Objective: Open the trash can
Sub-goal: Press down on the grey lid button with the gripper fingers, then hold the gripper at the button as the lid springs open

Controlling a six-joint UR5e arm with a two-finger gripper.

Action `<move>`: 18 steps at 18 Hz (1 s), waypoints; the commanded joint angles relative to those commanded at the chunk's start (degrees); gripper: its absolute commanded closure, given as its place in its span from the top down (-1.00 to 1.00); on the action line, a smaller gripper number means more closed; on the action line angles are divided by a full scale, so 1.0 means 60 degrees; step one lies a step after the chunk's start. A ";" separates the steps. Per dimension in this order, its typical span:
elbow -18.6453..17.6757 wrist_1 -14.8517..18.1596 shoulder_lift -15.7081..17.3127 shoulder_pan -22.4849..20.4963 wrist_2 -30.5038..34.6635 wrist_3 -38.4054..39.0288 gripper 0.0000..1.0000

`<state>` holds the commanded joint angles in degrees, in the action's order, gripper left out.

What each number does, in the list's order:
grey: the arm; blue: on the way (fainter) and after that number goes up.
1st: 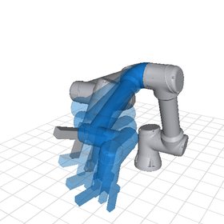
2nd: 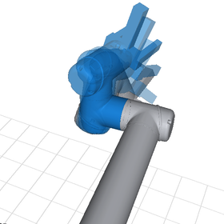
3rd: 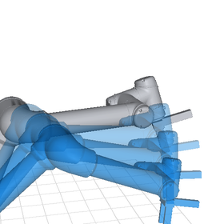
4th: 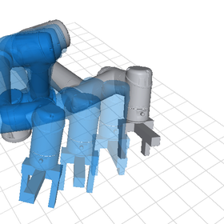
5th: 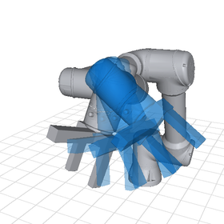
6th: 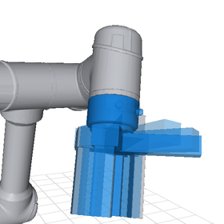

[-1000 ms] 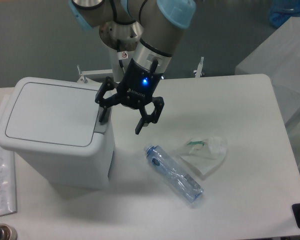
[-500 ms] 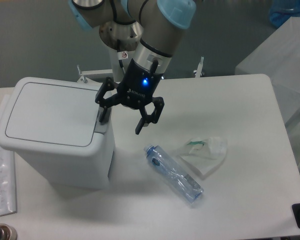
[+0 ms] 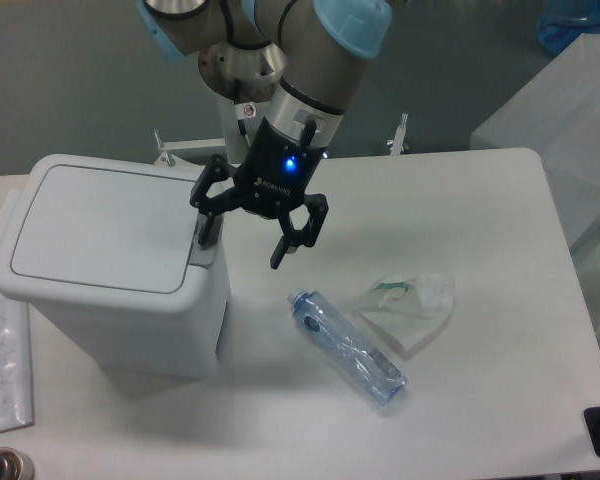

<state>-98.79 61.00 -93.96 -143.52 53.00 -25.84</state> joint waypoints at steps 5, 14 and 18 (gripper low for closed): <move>0.0000 0.0000 0.0000 0.0000 0.0000 0.0000 1.00; 0.0073 -0.0029 0.0073 0.0000 0.0000 0.0015 1.00; 0.0102 -0.0029 0.0103 0.0000 0.0000 0.0015 1.00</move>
<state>-98.17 60.82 -93.34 -143.53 53.00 -25.75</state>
